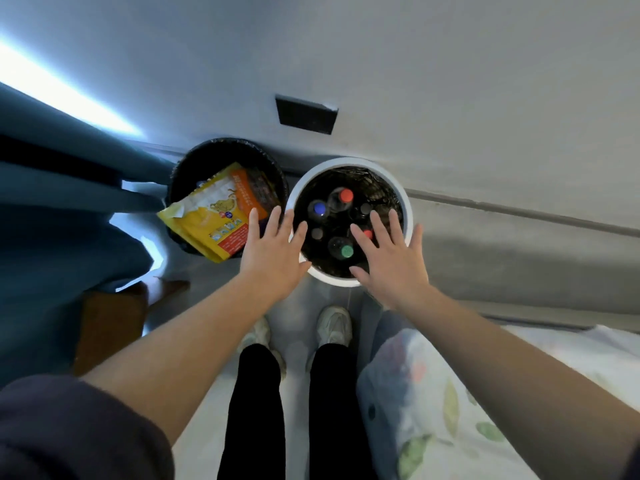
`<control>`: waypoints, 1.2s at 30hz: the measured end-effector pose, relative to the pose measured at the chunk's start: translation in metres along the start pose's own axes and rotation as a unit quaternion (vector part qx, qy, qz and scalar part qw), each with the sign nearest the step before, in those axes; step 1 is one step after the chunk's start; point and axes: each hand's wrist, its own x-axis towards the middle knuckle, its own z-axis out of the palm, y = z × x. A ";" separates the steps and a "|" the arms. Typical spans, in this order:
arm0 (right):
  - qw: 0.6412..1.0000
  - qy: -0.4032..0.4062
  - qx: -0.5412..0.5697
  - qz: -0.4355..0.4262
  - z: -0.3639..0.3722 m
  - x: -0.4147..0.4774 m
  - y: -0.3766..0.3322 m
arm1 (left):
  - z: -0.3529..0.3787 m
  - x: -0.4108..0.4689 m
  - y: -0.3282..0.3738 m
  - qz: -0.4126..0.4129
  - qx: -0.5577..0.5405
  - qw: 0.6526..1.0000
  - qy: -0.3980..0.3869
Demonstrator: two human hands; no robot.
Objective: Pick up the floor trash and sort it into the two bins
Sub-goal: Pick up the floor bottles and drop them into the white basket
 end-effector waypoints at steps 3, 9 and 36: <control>0.998 0.054 0.033 0.022 -0.057 -0.063 -0.030 | -0.042 -0.081 -0.012 -0.034 -0.051 0.997 0.053; 0.991 0.108 0.083 -0.015 -0.155 -0.186 -0.093 | -0.103 -0.252 -0.030 -0.125 -0.131 0.980 0.085; 0.803 0.128 -0.235 -0.532 -0.159 -0.430 -0.320 | 0.081 -0.634 0.132 -0.662 -0.419 0.598 0.166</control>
